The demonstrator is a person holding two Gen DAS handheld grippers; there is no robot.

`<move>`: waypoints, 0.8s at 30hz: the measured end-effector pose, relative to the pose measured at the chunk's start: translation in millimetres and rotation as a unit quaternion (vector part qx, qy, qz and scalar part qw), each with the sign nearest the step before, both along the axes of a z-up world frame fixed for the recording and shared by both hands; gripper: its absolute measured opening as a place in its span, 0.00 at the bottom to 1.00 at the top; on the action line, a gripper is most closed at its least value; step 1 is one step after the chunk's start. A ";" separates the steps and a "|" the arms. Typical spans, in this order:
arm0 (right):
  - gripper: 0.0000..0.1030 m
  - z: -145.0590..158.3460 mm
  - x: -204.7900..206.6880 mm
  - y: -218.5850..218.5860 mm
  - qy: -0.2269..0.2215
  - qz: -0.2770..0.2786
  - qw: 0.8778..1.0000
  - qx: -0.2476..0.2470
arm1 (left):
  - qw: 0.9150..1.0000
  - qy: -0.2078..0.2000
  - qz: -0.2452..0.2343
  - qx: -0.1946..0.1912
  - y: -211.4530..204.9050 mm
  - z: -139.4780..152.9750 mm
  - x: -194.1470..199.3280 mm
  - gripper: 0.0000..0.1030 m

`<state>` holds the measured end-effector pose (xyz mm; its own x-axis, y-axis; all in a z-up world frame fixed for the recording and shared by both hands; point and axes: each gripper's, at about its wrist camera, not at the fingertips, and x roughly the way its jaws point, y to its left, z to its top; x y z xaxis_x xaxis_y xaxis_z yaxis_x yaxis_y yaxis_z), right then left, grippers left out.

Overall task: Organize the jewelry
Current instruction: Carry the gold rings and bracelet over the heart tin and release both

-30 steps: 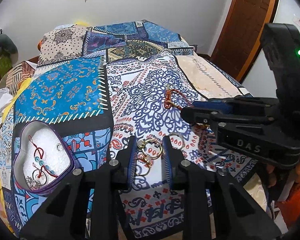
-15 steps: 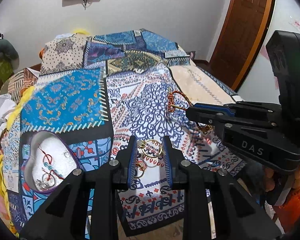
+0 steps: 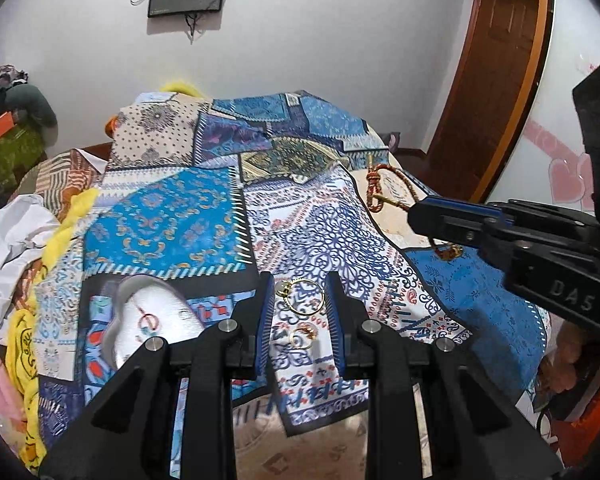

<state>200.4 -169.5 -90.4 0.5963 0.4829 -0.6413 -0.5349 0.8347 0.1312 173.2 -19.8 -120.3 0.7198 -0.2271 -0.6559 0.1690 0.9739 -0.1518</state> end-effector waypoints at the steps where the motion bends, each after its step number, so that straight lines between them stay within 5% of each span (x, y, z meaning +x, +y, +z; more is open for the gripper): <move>1: 0.10 3.1 -3.3 3.2 -0.004 0.003 1.000 0.001 | 1.000 -0.002 0.002 0.000 2.8 2.0 -2.0 0.24; 24: 0.10 5.2 -17.4 82.9 0.006 0.063 0.998 0.013 | 0.997 -0.014 0.070 0.002 83.5 4.1 -30.1 0.24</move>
<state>183.0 -86.6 -85.2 0.5220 0.5692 -0.6353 -0.6328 0.7578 0.1590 143.1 63.7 -116.2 0.7617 -0.1210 -0.6365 0.0355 0.9887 -0.1455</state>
